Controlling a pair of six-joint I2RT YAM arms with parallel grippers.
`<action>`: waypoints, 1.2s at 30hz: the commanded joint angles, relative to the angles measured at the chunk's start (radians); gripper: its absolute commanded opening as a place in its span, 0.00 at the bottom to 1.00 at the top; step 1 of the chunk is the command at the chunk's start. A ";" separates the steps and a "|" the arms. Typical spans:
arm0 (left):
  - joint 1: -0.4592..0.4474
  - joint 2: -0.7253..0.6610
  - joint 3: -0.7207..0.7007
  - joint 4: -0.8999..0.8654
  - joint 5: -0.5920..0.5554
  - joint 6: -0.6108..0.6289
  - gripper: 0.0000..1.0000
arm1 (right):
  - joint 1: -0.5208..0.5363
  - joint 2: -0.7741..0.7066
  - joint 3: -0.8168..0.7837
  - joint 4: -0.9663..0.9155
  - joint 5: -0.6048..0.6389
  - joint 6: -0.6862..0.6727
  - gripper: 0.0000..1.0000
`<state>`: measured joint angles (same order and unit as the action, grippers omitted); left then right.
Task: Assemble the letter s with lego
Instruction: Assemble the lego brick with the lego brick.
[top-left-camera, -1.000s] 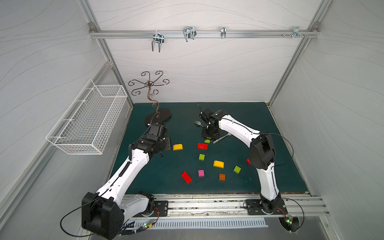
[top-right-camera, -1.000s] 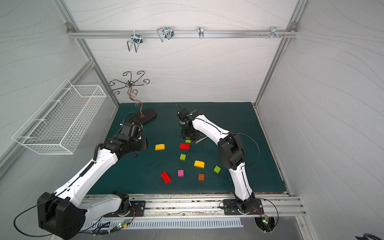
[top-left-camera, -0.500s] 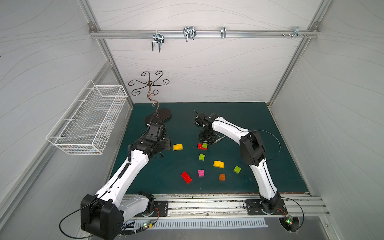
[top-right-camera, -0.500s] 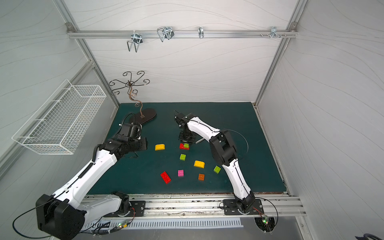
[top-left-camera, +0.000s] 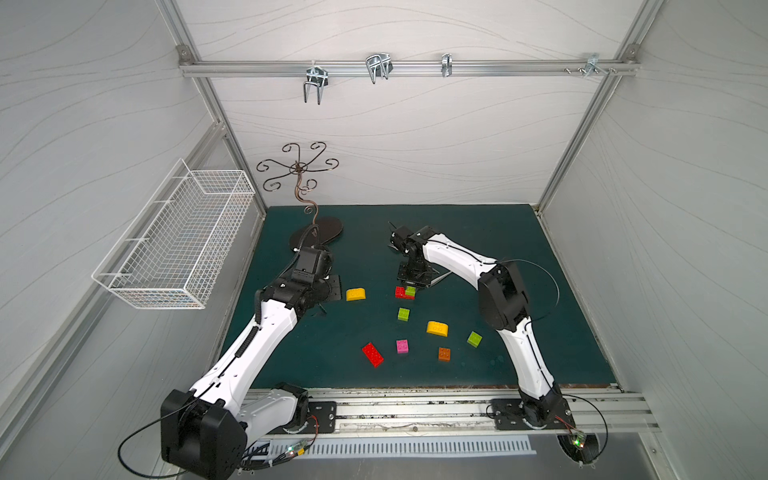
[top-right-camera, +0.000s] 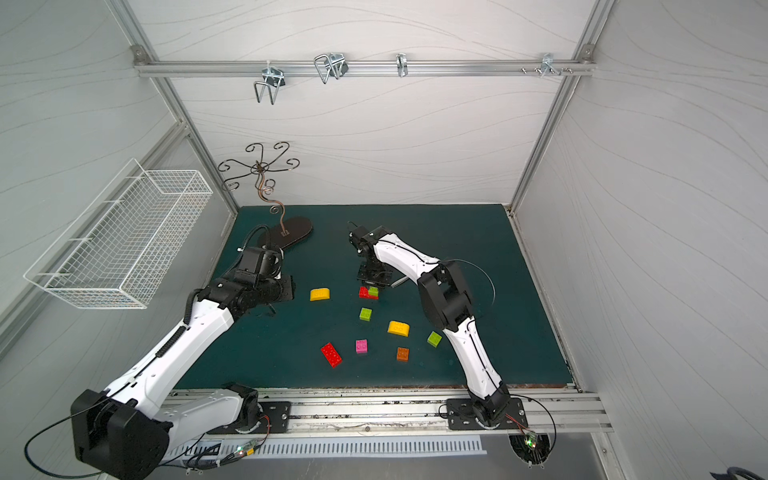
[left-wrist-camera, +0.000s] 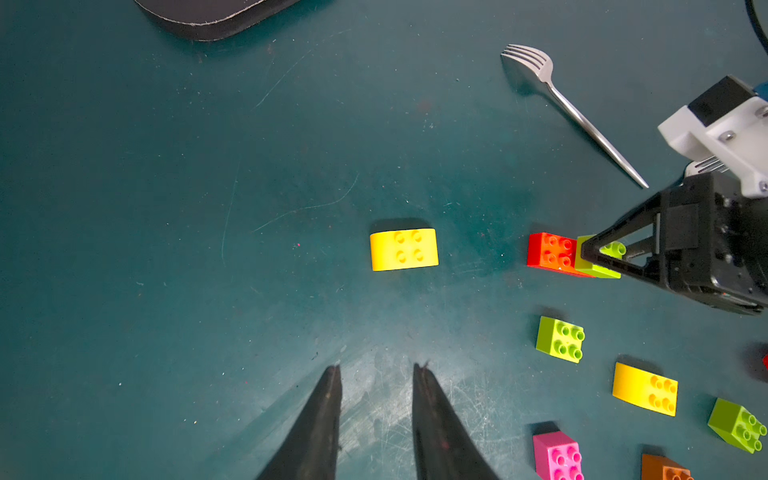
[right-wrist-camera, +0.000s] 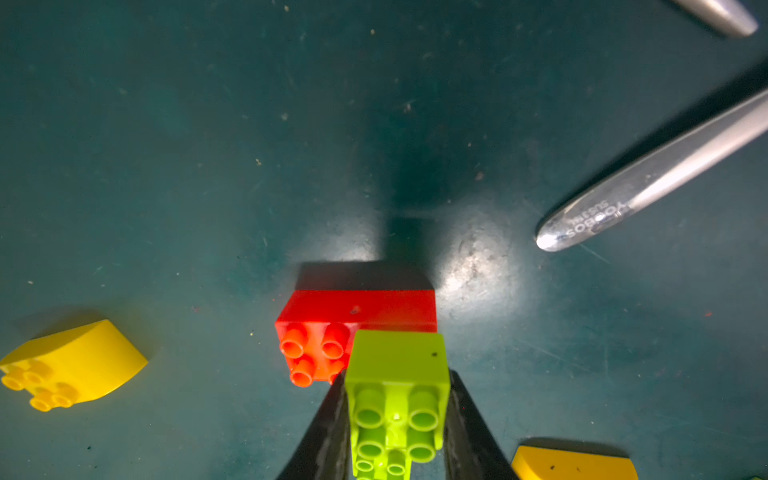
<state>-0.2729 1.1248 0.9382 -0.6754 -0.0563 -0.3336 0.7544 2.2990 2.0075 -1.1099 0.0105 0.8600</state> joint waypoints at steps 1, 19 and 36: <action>0.006 -0.018 0.022 0.005 -0.003 -0.010 0.32 | 0.007 0.075 0.024 -0.059 0.023 -0.031 0.00; 0.006 -0.014 0.025 0.001 -0.009 -0.009 0.32 | 0.014 0.031 -0.133 0.052 0.018 -0.118 0.00; 0.012 0.003 0.026 0.000 -0.004 -0.010 0.32 | -0.012 0.114 -0.086 0.006 0.038 -0.255 0.00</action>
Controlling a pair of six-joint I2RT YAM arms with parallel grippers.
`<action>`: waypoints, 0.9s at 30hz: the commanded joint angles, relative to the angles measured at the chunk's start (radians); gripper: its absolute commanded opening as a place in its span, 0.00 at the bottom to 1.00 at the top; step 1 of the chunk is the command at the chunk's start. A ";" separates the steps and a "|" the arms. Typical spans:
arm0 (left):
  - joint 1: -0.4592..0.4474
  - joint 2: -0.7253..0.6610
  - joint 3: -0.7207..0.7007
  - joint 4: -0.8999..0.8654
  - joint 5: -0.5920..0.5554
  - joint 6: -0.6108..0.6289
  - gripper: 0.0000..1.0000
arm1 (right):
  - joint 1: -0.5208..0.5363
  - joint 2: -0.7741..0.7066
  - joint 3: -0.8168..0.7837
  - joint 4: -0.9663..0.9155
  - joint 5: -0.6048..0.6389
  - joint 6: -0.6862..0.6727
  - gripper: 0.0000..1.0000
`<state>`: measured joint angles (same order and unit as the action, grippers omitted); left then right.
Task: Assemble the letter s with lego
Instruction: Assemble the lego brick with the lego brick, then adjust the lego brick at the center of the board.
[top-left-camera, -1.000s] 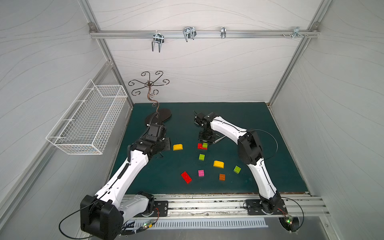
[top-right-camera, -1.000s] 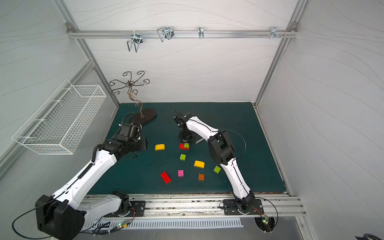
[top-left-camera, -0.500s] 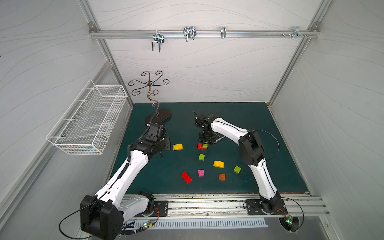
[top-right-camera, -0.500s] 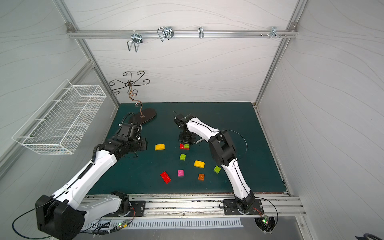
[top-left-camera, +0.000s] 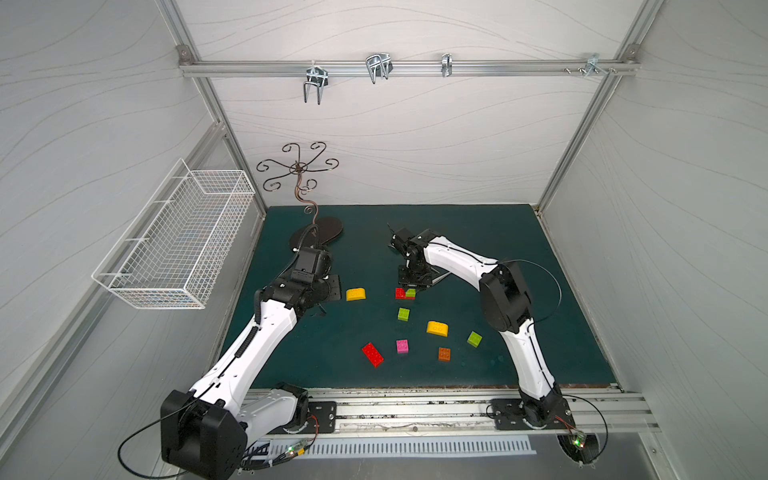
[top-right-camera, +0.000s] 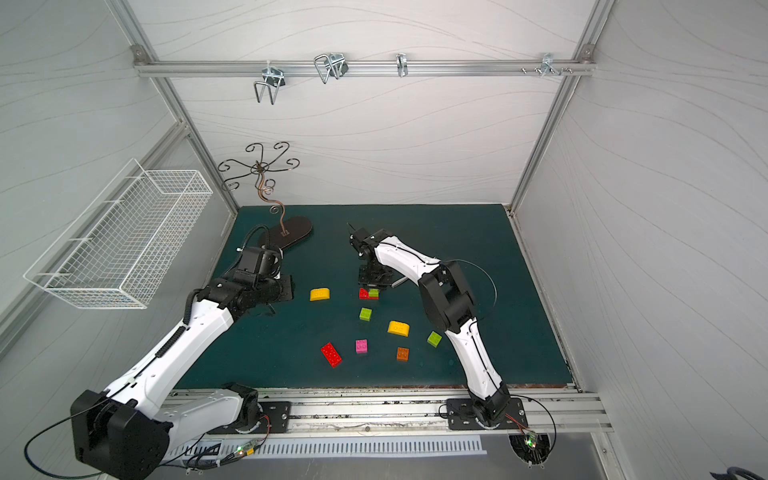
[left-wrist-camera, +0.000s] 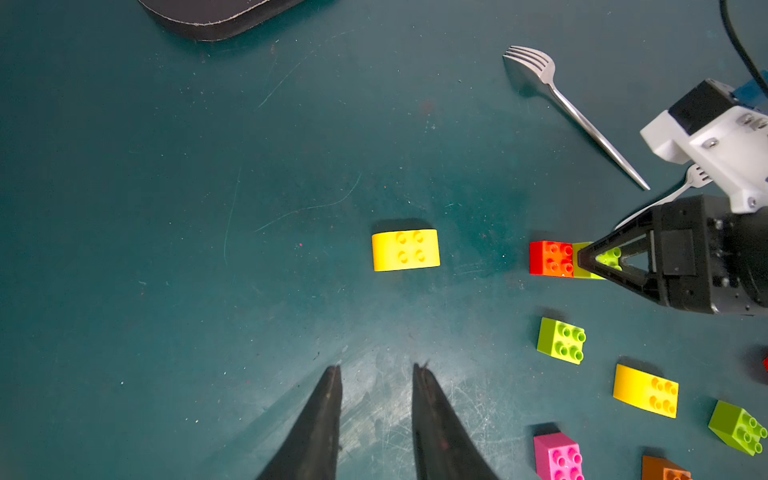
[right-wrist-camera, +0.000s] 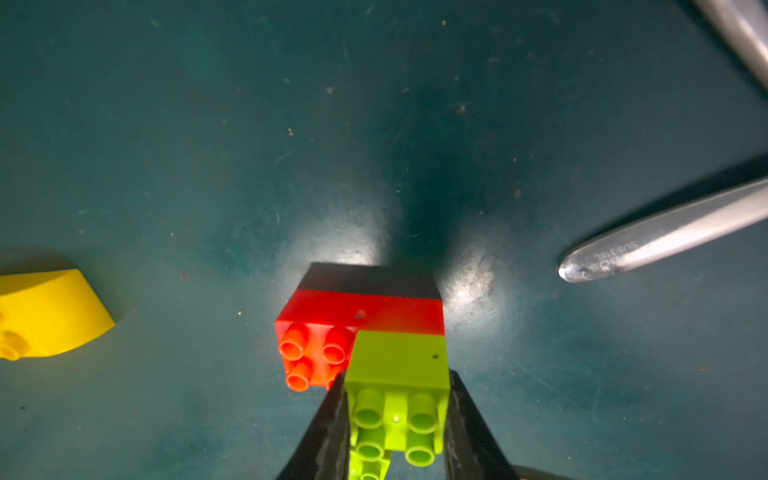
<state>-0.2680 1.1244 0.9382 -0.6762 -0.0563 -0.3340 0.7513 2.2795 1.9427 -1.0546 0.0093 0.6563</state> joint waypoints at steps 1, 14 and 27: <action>0.008 0.004 0.027 0.002 -0.004 -0.011 0.32 | -0.006 0.144 -0.015 -0.057 0.043 -0.053 0.00; 0.021 0.010 0.028 -0.002 -0.004 -0.012 0.32 | 0.028 0.217 0.014 -0.065 0.026 -0.068 0.00; 0.030 0.014 0.030 -0.002 0.010 -0.013 0.36 | -0.047 -0.031 -0.046 -0.040 0.041 0.058 0.00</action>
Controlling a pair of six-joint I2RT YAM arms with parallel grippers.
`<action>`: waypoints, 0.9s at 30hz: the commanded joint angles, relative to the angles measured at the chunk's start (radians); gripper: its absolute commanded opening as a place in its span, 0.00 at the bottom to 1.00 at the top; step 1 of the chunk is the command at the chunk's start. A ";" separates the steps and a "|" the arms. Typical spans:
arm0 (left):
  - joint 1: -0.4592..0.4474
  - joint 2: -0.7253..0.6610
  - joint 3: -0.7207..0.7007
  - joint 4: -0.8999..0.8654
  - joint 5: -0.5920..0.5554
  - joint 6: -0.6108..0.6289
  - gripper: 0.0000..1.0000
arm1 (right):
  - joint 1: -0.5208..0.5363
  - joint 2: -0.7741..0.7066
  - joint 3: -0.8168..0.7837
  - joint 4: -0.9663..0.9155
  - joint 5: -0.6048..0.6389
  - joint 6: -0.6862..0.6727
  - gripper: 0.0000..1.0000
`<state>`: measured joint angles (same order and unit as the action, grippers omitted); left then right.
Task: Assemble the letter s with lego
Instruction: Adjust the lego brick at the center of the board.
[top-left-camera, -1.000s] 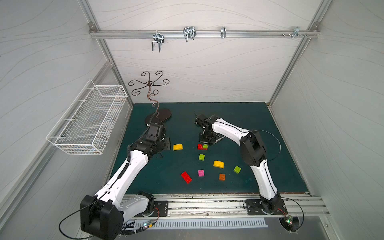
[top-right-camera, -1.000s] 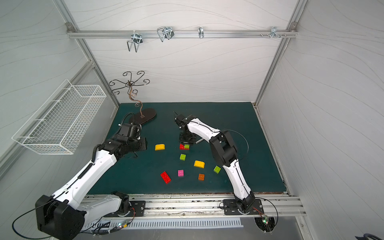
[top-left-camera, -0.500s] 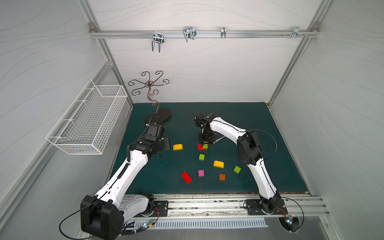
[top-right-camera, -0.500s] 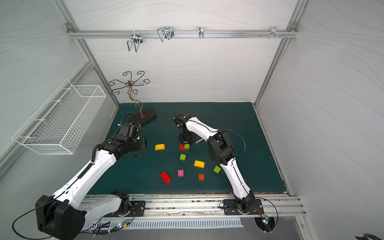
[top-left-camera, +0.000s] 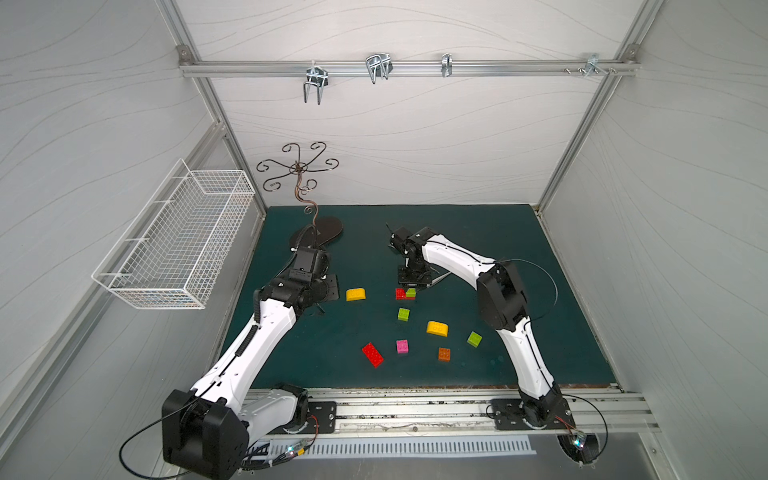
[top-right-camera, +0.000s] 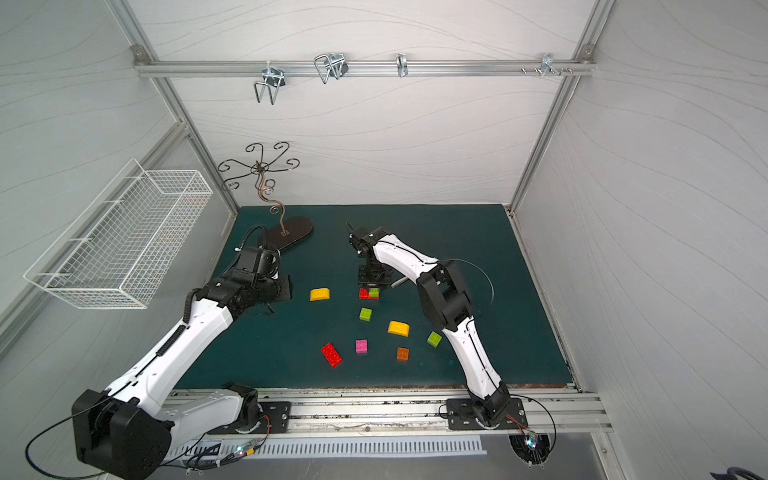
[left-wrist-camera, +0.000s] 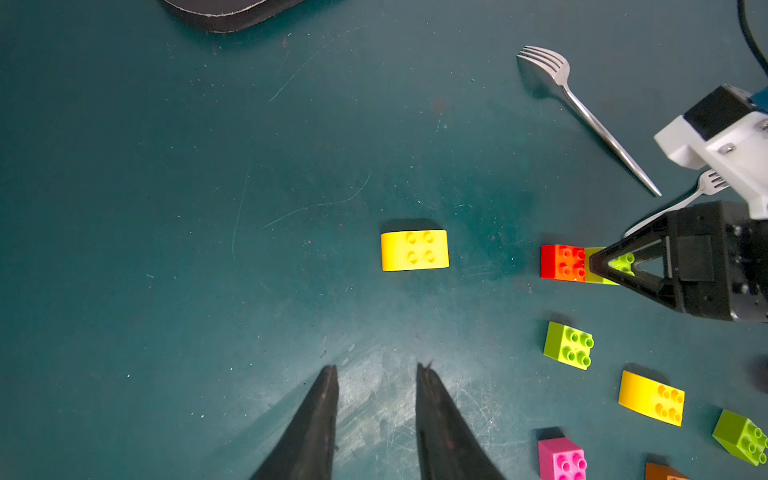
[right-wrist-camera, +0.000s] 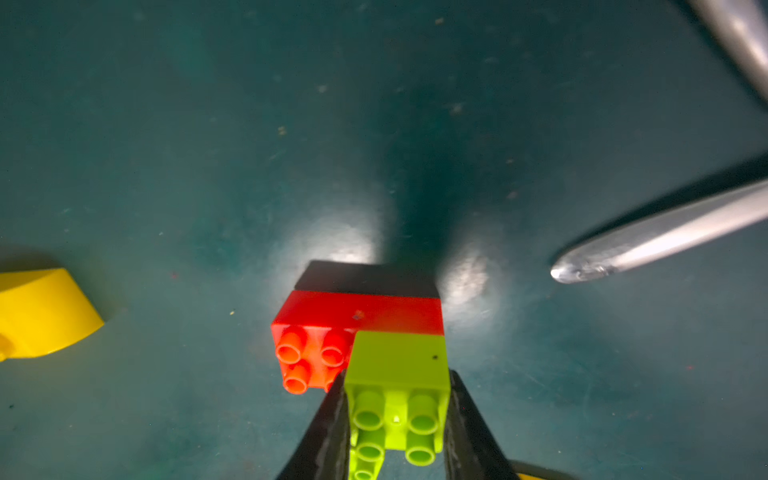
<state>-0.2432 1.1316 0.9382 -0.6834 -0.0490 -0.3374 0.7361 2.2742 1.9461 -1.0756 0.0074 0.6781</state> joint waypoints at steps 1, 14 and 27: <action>0.007 0.007 0.031 0.006 0.003 -0.010 0.36 | -0.035 -0.034 -0.051 -0.020 0.039 0.035 0.00; 0.014 0.010 0.032 0.006 0.012 -0.011 0.41 | -0.050 0.040 0.013 -0.039 0.013 0.010 0.00; 0.019 0.010 0.032 0.007 0.017 -0.011 0.58 | -0.052 -0.029 0.040 -0.078 0.018 -0.003 0.50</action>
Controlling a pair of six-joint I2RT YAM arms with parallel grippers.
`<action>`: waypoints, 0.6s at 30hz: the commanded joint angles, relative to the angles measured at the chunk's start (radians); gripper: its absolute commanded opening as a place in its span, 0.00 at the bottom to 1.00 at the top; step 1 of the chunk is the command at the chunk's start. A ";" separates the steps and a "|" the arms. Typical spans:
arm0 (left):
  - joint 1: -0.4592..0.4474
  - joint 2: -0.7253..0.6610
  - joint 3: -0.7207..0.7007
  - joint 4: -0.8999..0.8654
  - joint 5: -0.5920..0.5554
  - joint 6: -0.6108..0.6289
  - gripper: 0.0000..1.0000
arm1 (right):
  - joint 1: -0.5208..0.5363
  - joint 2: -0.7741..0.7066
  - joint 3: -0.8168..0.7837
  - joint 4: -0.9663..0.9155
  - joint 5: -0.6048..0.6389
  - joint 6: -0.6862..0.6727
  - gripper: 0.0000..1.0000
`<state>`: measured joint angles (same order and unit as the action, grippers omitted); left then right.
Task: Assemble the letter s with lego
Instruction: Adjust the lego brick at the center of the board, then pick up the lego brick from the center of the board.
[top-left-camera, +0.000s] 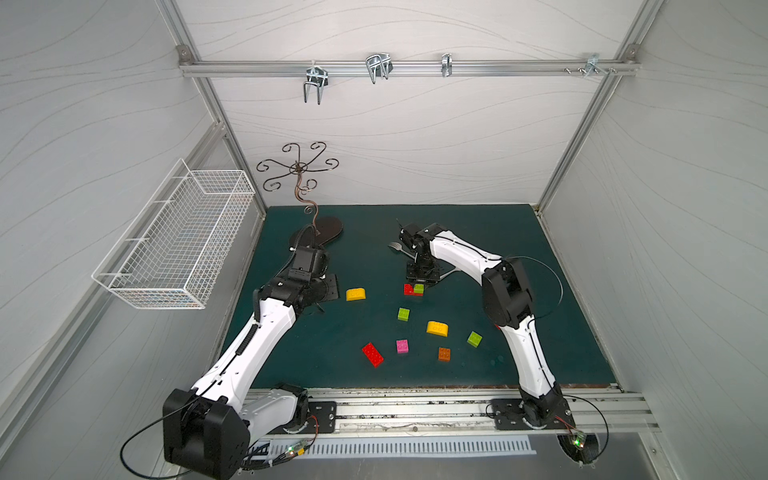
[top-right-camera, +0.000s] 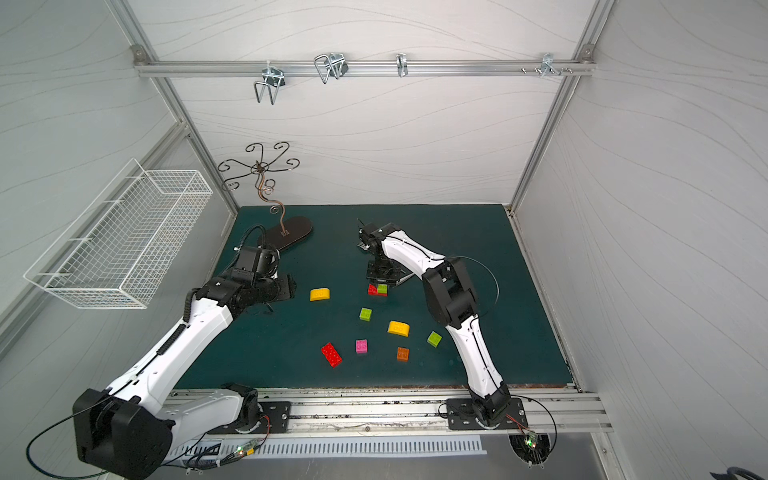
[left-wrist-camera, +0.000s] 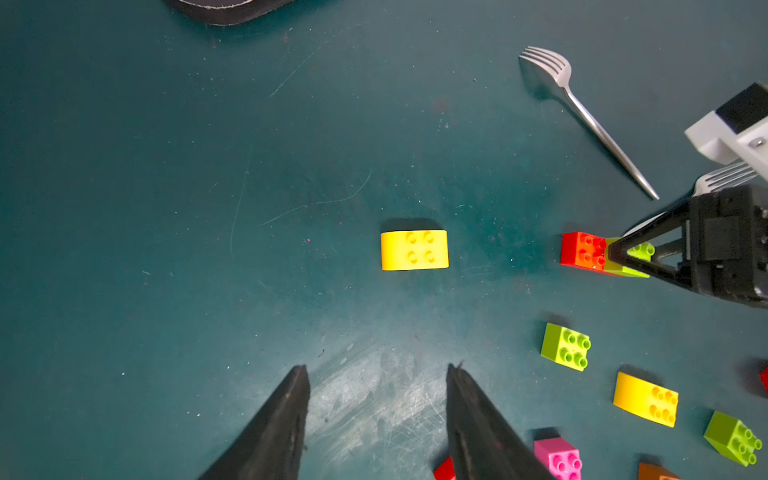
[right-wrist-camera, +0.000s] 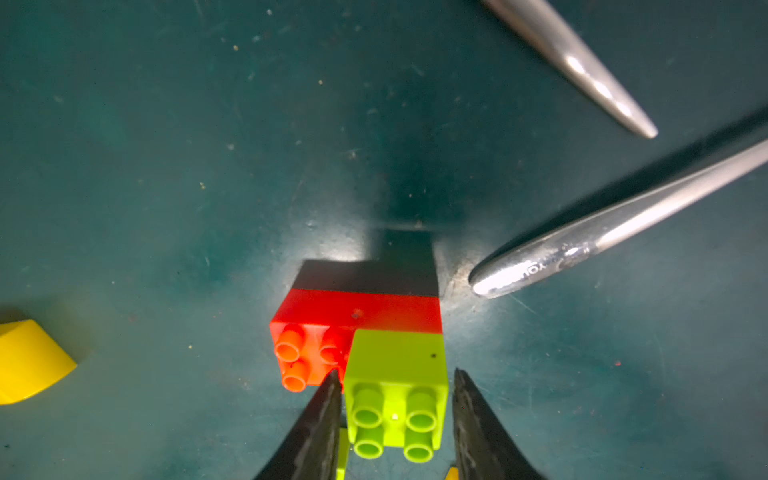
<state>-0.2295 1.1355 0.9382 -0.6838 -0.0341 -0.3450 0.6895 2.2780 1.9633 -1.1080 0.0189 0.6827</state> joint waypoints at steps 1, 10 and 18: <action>0.005 0.006 0.031 0.007 0.003 -0.006 0.58 | -0.004 -0.049 0.024 -0.050 0.009 -0.008 0.52; -0.045 0.078 0.056 0.039 0.129 0.017 0.48 | -0.066 -0.321 -0.182 -0.038 -0.015 -0.023 0.58; -0.467 0.430 0.331 -0.057 0.009 -0.031 0.53 | -0.234 -0.638 -0.493 -0.008 -0.040 -0.083 0.58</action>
<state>-0.6361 1.4990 1.2037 -0.7292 -0.0105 -0.3374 0.4946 1.6970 1.5372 -1.1057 -0.0017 0.6369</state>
